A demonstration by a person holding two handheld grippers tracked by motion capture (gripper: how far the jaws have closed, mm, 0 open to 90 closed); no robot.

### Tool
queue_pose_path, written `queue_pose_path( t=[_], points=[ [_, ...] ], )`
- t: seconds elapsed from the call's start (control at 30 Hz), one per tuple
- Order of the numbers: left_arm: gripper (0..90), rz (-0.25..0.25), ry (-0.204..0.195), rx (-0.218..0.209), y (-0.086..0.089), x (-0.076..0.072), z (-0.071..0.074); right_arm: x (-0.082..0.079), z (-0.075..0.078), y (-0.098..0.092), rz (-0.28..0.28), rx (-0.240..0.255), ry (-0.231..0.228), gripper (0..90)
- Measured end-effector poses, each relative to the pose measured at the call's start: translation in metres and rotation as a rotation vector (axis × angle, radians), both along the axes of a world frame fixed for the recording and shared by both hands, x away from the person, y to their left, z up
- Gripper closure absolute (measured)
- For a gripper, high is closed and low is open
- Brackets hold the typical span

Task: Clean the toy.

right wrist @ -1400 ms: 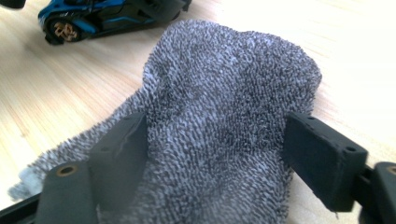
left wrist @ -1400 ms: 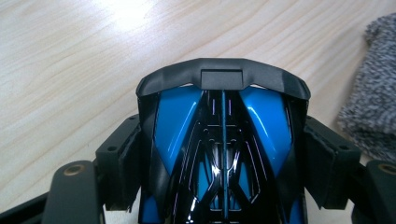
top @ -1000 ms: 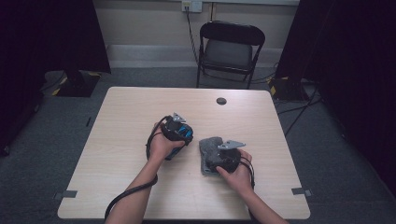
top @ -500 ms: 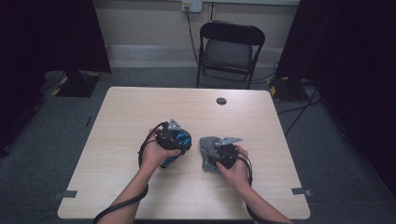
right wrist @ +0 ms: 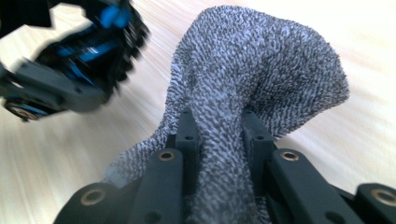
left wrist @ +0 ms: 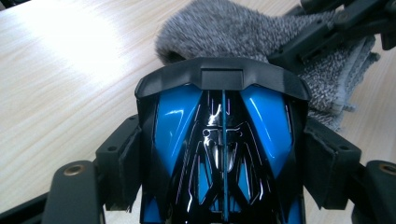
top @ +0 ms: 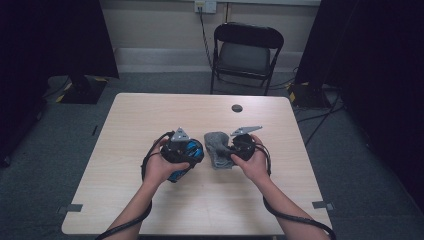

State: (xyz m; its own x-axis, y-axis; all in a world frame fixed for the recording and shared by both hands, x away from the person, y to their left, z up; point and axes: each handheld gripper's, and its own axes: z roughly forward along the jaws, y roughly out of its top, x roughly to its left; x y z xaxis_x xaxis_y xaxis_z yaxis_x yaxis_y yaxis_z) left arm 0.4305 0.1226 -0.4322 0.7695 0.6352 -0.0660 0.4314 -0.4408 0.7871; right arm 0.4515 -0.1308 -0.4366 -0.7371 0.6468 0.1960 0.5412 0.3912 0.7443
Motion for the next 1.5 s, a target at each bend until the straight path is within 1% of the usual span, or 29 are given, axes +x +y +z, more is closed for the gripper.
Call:
queue_pose_path(
  t=[0.03,0.07,0.1,0.13,0.2,0.27,0.37,0.43,0.53,0.67,0.77,0.83,0.9,0.93,0.97,1.0,1.03,1.1,1.13,1.17,1.2,1.23,1.27,1.3,1.37,1.47,1.5],
  points=[
    [25.6,-0.001,0.003,-0.002,0.001,0.000,-0.001,0.001,0.003,0.002,0.013,0.002,-0.004,73.1],
    [25.6,-0.003,0.007,0.002,0.001,0.000,-0.002,0.002,0.005,0.004,0.022,0.010,-0.001,73.1],
    [25.6,-0.003,0.004,0.014,0.001,0.000,-0.003,0.003,0.007,0.007,0.032,0.010,-0.005,73.1],
    [25.6,-0.003,0.006,0.015,0.001,0.000,-0.004,0.003,0.008,0.009,0.044,0.008,-0.010,73.1],
    [25.6,-0.005,0.006,0.018,0.002,0.000,-0.006,0.004,0.009,0.014,0.056,0.024,-0.003,73.1],
    [25.6,-0.007,0.011,0.009,0.002,0.000,-0.008,0.003,0.009,0.020,0.084,0.008,-0.010,73.0],
    [25.6,-0.012,0.014,0.020,0.003,-0.001,-0.009,0.002,0.007,0.026,0.120,-0.002,-0.020,73.0],
    [25.6,-0.012,0.017,0.022,0.005,-0.001,-0.008,0.002,0.006,0.027,0.137,0.009,-0.017,73.0],
    [25.6,-0.014,0.018,0.020,0.005,0.000,-0.008,0.000,0.007,0.025,0.156,0.017,-0.026,73.1],
    [25.6,-0.018,0.018,0.028,0.003,0.000,-0.009,-0.004,0.007,0.022,0.180,0.014,-0.039,73.1],
    [25.6,-0.009,0.016,0.041,0.003,0.001,-0.011,-0.008,0.004,0.019,0.195,-0.003,-0.044,73.1],
    [25.6,-0.004,0.020,0.041,0.003,0.001,-0.012,-0.010,-0.001,0.015,0.191,-0.032,-0.046,72.9],
    [25.6,0.001,0.023,0.037,0.003,0.001,-0.013,-0.010,-0.009,0.011,0.181,-0.047,-0.039,72.5],
    [25.6,0.001,0.018,0.041,0.004,0.001,-0.013,-0.009,-0.013,0.009,0.177,-0.069,-0.036,71.8],
    [25.6,0.002,0.021,0.040,0.004,0.001,-0.014,-0.008,-0.018,0.007,0.169,-0.080,-0.038,70.3],
    [25.6,0.004,0.027,0.035,0.004,0.001,-0.014,-0.006,-0.022,0.005,0.162,-0.078,-0.039,68.9],
    [25.6,0.003,0.026,0.040,0.004,0.001,-0.014,-0.005,-0.025,0.004,0.153,-0.079,-0.034,65.6],
    [25.6,0.001,0.026,0.046,0.004,0.001,-0.015,-0.003,-0.029,0.003,0.137,-0.094,-0.033,60.7],
    [25.6,0.002,0.027,0.044,0.004,0.002,-0.015,-0.002,-0.031,0.002,0.138,-0.102,-0.031,58.2],
    [25.6,0.003,0.028,0.044,0.004,0.002,-0.016,-0.002,-0.032,0.002,0.132,-0.107,-0.024,52.0],
    [25.6,0.005,0.033,0.040,0.004,0.001,-0.016,-0.003,-0.033,0.001,0.114,-0.112,-0.027,48.1],
    [25.6,0.005,0.032,0.043,0.004,0.001,-0.016,-0.003,-0.034,0.000,0.114,-0.114,-0.032,47.7],
    [25.6,0.005,0.032,0.044,0.004,0.001,-0.016,-0.005,-0.033,0.000,0.110,-0.125,-0.033,44.2],
    [25.7,0.004,0.033,0.046,0.004,0.001,-0.016,-0.006,-0.033,-0.001,0.101,-0.132,-0.044,39.3],
    [25.6,0.001,0.030,0.054,0.003,0.000,-0.016,-0.010,-0.031,-0.003,0.097,-0.120,-0.046,37.5],
    [25.6,0.001,0.034,0.052,0.002,-0.001,-0.016,-0.018,-0.030,-0.006,0.086,-0.124,-0.049,35.4],
    [25.6,0.001,0.032,0.052,0.002,-0.001,-0.016,-0.022,-0.030,-0.007,0.081,-0.135,-0.056,34.3]
  ],
)
